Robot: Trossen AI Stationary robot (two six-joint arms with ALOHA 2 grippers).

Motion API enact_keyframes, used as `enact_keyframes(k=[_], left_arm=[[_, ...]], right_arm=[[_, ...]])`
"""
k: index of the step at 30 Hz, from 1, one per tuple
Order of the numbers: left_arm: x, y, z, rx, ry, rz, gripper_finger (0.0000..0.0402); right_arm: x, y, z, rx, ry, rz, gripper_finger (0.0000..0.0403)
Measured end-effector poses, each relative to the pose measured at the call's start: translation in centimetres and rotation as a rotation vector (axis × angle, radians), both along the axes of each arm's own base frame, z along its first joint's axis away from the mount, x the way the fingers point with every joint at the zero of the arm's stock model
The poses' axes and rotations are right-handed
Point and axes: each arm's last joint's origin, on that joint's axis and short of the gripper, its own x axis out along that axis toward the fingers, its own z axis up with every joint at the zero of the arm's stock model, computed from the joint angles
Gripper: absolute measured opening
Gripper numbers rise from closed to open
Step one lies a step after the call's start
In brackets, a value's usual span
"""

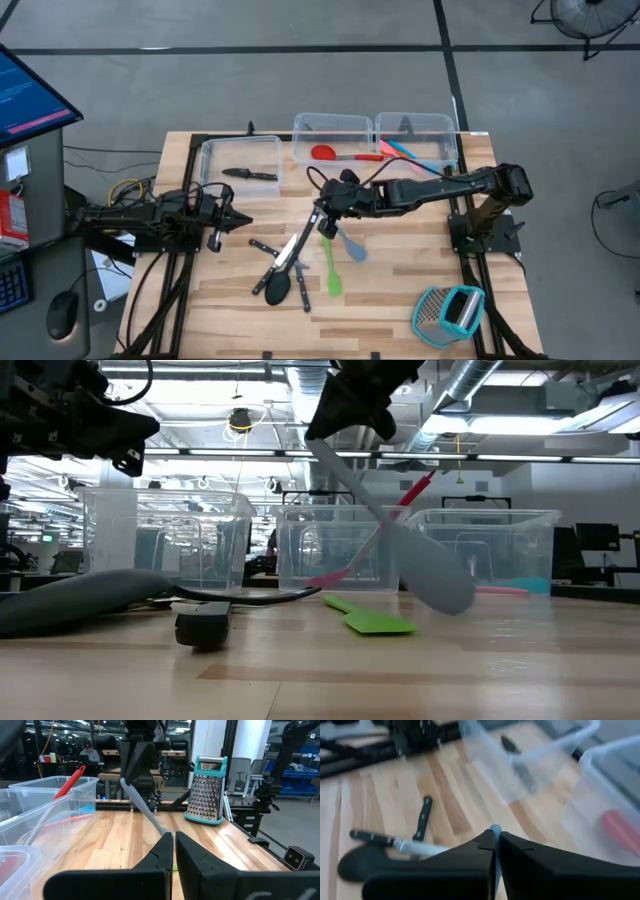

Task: Pick & Place Kitchen Items
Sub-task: Put the blue serving spoon into the top middle transparent bin

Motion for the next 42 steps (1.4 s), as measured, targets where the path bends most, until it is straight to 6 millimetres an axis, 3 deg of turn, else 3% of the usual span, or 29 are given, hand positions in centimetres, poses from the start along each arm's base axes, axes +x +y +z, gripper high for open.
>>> enact_keyframes(k=[7,22,36,42], left_arm=[[0.0,0.0,0.0,0.0,-0.002,0.0,0.0002],[0.0,0.0,0.0,0.0,0.002,0.0,0.0002],[0.1,0.0,0.0,0.0,-0.001,0.0,0.0002],[0.1,0.0,0.1,0.0,-0.004,0.0,0.0002]], right_arm=[[-0.2,-0.5,1.7,-0.117,-0.084,-0.04,0.0],[0.4,-3.2,4.5,-0.194,-0.309,-0.072,0.0],[-2.7,-5.7,13.0,-0.427,-0.55,-0.105,0.0],[-3.4,-8.0,14.8,-0.588,-0.646,-0.139,0.0]])
